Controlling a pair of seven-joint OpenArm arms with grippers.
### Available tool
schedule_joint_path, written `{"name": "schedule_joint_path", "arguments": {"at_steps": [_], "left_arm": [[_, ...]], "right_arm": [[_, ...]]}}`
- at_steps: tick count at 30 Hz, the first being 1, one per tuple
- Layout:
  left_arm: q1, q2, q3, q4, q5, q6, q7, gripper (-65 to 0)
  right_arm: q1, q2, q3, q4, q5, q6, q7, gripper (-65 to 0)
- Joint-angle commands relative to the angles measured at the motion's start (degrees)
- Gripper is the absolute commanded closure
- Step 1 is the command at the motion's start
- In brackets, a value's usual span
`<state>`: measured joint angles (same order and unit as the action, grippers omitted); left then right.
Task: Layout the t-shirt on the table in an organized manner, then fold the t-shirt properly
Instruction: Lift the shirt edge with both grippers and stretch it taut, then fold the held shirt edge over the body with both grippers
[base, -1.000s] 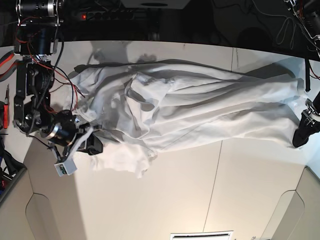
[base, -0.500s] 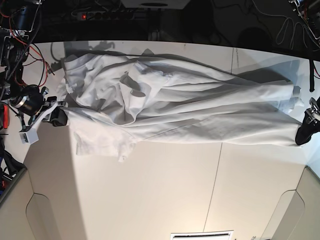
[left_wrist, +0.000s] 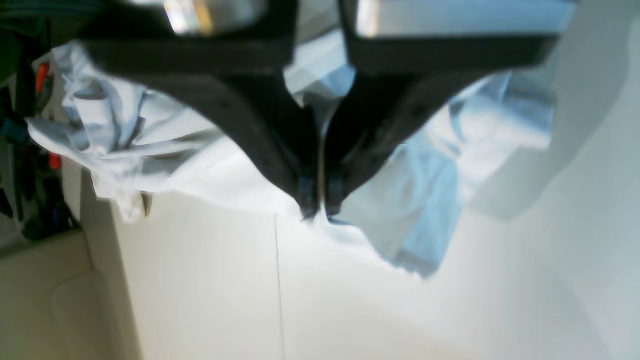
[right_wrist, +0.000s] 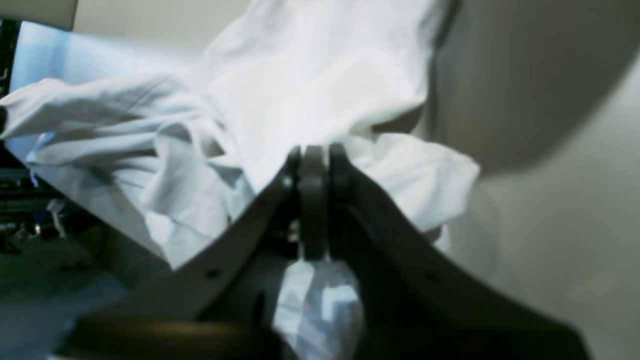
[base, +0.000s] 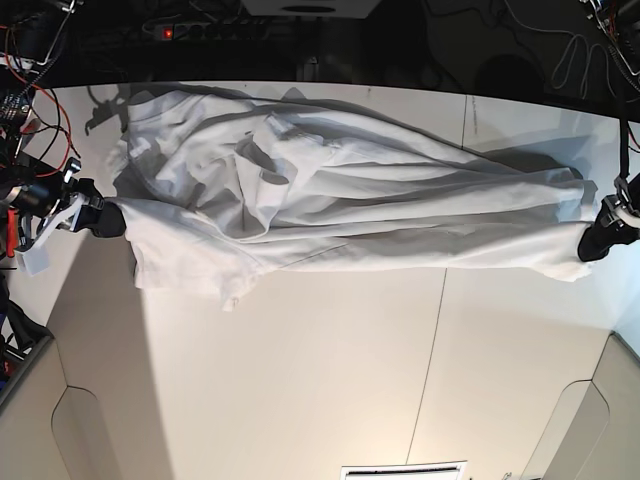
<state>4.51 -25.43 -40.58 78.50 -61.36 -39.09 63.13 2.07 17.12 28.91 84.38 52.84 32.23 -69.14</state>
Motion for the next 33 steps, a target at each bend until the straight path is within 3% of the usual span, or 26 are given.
{"name": "schedule_joint_path", "arguments": {"at_steps": [1, 5, 11, 20, 26, 30, 33], "left_arm": [[0.0, -1.4, -0.4, 1.0, -1.2, -0.9, -1.5, 0.0], [0.7, -1.4, -0.4, 1.0, -1.8, -0.9, -5.6, 0.0], [0.7, -1.4, -0.4, 1.0, 0.0, -0.9, -6.1, 0.0], [0.7, -1.4, -0.4, 1.0, 10.2, -0.9, -12.2, 0.0], [0.7, -1.4, -0.4, 1.0, 15.0, -0.9, -14.2, 0.0], [0.7, -1.4, -0.4, 1.0, 20.2, 2.8, -18.3, 0.0], [0.7, -1.4, -0.4, 1.0, 20.7, 3.3, -18.6, 0.0]], "right_arm": [[0.9, 1.0, 0.4, 1.0, 2.4, 0.7, 0.3, 0.0], [0.9, 1.0, 0.4, 2.3, 7.1, 2.1, -1.2, 0.0], [-0.3, 1.0, 0.4, 9.2, 11.7, 2.5, -4.6, 0.0], [-9.3, 1.0, 1.0, 23.5, 9.9, 2.7, -4.2, 0.0], [-13.6, 1.0, 5.9, 23.5, 10.0, 2.7, -4.0, 0.0], [-15.3, 1.0, 10.5, 23.5, 10.7, 2.7, -4.0, 0.0], [-16.8, 1.0, 12.9, 23.5, 12.7, 2.7, -4.5, 0.0]]}}
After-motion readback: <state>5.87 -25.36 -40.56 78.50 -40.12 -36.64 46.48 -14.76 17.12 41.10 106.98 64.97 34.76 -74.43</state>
